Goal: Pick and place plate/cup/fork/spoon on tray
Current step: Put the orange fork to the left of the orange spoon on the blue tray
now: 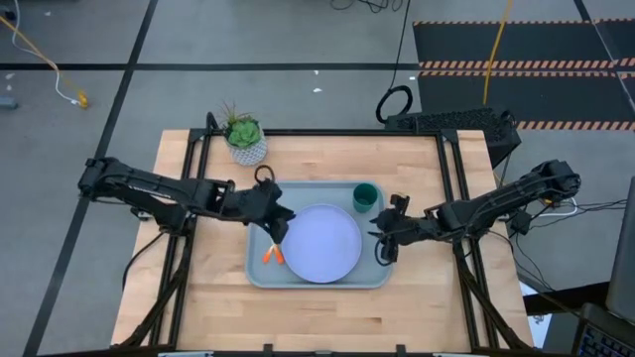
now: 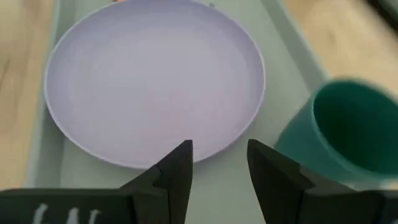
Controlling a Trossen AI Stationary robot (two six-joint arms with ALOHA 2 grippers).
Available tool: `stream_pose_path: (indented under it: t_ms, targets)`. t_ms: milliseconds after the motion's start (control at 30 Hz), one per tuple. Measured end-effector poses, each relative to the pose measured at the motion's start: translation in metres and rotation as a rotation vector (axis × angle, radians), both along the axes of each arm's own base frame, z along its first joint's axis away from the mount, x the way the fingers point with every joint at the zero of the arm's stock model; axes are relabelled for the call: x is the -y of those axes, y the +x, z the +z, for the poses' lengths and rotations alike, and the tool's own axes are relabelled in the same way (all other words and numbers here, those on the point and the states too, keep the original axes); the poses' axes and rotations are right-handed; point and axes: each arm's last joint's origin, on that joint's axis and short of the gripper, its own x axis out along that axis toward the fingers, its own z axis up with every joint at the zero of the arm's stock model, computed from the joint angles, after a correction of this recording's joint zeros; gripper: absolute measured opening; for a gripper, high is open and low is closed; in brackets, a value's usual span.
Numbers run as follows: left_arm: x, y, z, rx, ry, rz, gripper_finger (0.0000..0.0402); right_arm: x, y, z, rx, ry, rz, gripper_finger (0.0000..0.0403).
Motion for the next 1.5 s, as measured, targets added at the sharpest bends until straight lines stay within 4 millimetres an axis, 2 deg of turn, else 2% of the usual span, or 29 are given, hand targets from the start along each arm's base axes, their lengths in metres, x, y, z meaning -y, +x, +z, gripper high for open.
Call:
stream_pose_path:
  t_ms: [100,167,233,333,467,600,700,767,867,967,1067,1200,1367,1500]
  targets:
    - [-0.001,-0.002,-0.006,-0.037,-0.111,0.103,0.0056,0.000,0.002,0.002,0.016,-0.093,0.054,0.0144]
    - [-0.001,-0.001,-0.003,-0.002,-0.112,0.133,0.0056,0.002,0.002,0.004,0.019,-0.185,0.076,0.0144]
    - [-0.001,0.000,-0.001,0.033,-0.034,0.175,0.0056,0.003,0.002,0.009,0.048,-0.272,0.068,0.0144]
    - [0.004,0.002,0.006,0.101,0.173,0.188,0.0056,0.004,0.004,0.024,0.156,-0.336,0.081,0.0144]
    - [0.015,0.009,0.018,0.196,0.407,0.189,0.0056,-0.001,0.003,0.052,0.379,-0.311,0.186,0.0144]
    - [0.027,0.018,0.019,0.342,0.493,0.190,0.0056,-0.005,-0.003,0.083,0.651,-0.231,0.358,0.0144]
    - [0.032,0.023,0.011,0.429,0.492,0.193,0.0056,-0.006,-0.007,0.101,0.823,-0.186,0.407,0.0144]
    - [0.035,0.025,0.000,0.463,0.486,0.193,0.0056,-0.007,-0.008,0.105,0.862,-0.186,0.423,0.0144]
    - [0.043,0.024,-0.014,0.530,0.479,0.218,0.0056,-0.007,-0.006,0.100,0.845,-0.191,0.422,0.0144]
    - [0.051,0.024,-0.024,0.555,0.571,0.223,0.0056,-0.007,-0.004,0.081,0.785,-0.215,0.432,0.0144]
    - [0.049,0.025,-0.023,0.558,0.667,0.235,0.0056,-0.002,-0.003,0.065,0.748,-0.311,0.350,0.0144]
    - [0.033,0.029,-0.021,0.543,0.716,0.258,0.0056,0.010,-0.006,0.056,0.733,-0.435,0.177,0.0144]
    - [0.007,0.034,-0.019,0.533,0.723,0.333,0.0056,0.020,-0.009,0.041,0.695,-0.540,0.149,0.0144]
    - [-0.024,0.037,-0.019,0.501,0.744,0.425,0.0056,0.035,-0.013,0.017,0.607,-0.579,0.111,0.0144]
